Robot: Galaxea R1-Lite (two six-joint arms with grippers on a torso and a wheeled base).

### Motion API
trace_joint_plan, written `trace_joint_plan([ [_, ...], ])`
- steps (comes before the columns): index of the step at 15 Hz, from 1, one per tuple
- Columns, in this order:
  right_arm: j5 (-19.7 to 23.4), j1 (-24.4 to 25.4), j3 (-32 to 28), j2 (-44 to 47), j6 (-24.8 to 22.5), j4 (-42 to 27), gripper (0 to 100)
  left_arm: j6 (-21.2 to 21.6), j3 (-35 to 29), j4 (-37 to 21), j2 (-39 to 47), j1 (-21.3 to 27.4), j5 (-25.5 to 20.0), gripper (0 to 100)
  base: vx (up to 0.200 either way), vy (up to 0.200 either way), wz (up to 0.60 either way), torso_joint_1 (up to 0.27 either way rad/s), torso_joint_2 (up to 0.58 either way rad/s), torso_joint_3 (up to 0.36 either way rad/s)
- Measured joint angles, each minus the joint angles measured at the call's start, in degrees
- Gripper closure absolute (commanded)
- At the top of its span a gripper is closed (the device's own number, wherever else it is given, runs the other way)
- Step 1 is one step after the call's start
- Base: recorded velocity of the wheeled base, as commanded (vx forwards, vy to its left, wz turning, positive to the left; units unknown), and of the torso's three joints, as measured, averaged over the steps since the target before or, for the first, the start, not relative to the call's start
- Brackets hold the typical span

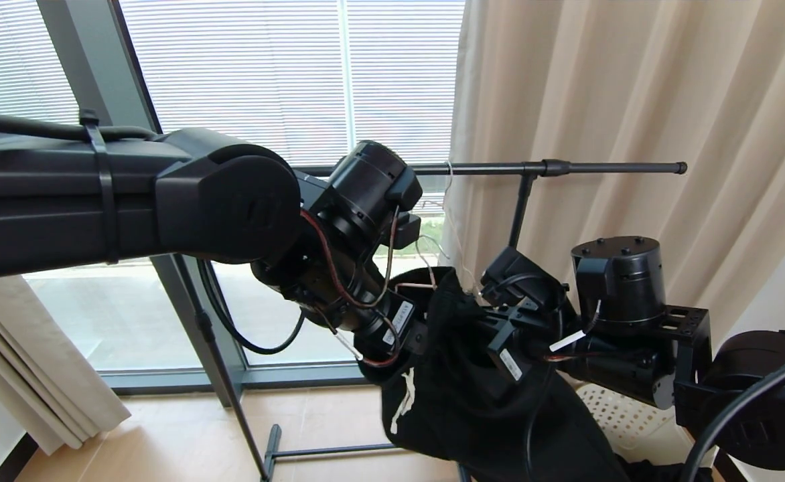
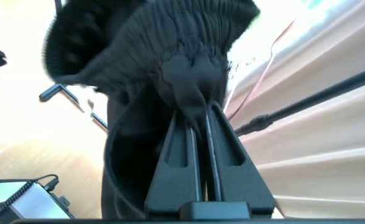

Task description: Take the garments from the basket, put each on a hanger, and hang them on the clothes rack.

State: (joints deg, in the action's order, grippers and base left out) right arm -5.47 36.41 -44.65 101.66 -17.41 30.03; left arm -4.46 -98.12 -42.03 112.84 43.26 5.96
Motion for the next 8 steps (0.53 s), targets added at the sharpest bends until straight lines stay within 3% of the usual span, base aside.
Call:
trace_joint_plan([
  [2,4.2,-0.8,0.7,0.0,-0.3,0.9,100,0.0,1.3,0.0,-1.9,-0.4,-0.1,0,0.000,0.000,0.00,0.000,0.00,0.000],
  [5,6.9,-2.5,1.2,-0.2,-0.3,1.6,100,0.7,5.0,0.2,-5.7,-2.8,-0.2,0,0.000,0.000,0.00,0.000,0.00,0.000],
  [8,17.1,-4.9,2.7,-1.1,-0.4,3.7,100,7.6,9.7,5.0,-9.6,-7.3,-0.5,0,0.000,0.000,0.00,0.000,0.00,0.000],
])
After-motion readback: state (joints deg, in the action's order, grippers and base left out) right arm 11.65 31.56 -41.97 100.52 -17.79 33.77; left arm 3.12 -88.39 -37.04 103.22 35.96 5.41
